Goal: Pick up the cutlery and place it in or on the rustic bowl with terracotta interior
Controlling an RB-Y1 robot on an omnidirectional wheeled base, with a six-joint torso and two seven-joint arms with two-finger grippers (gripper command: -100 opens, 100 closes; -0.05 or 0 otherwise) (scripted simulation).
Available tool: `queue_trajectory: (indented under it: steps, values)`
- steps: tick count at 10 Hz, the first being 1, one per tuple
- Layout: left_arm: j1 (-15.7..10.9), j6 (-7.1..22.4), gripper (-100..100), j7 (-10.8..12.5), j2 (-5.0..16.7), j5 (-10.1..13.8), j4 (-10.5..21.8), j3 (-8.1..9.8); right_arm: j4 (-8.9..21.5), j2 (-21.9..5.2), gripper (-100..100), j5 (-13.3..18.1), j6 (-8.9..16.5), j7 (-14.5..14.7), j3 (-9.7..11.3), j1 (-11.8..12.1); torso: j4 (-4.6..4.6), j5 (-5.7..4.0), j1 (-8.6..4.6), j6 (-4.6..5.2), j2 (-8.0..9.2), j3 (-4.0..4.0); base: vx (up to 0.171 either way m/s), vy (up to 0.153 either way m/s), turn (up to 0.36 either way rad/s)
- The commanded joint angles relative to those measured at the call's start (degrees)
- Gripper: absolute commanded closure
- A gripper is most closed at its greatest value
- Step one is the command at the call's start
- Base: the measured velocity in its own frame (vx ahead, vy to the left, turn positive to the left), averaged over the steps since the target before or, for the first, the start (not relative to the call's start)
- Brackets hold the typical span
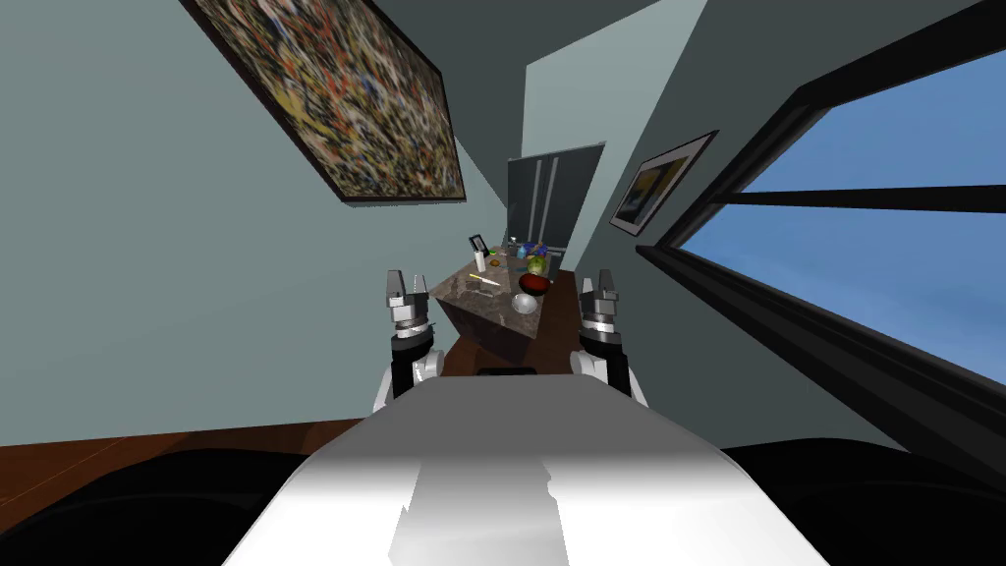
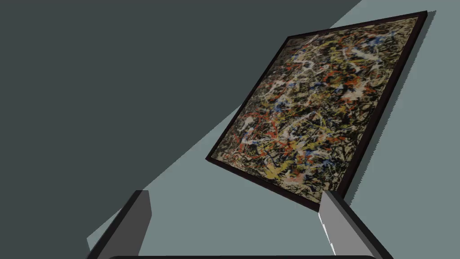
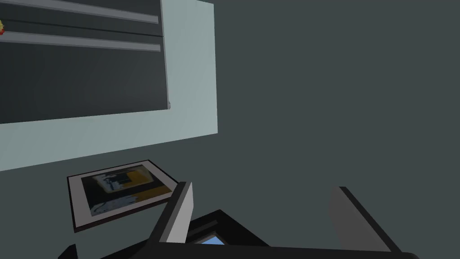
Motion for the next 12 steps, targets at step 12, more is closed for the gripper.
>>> queue_trajectory:
  steps: [12]
  values:
    - [9.9, 12.0, -100, 1.9, 11.0, 1.9, 3.0, 10.76, 0.0, 0.0, 0, 0.0, 0.0, 0.0, 0.0, 0.0, 0.09, 0.03, 0.10, -0.01, 0.37, 0.22, -0.096, 0.027, -0.134]
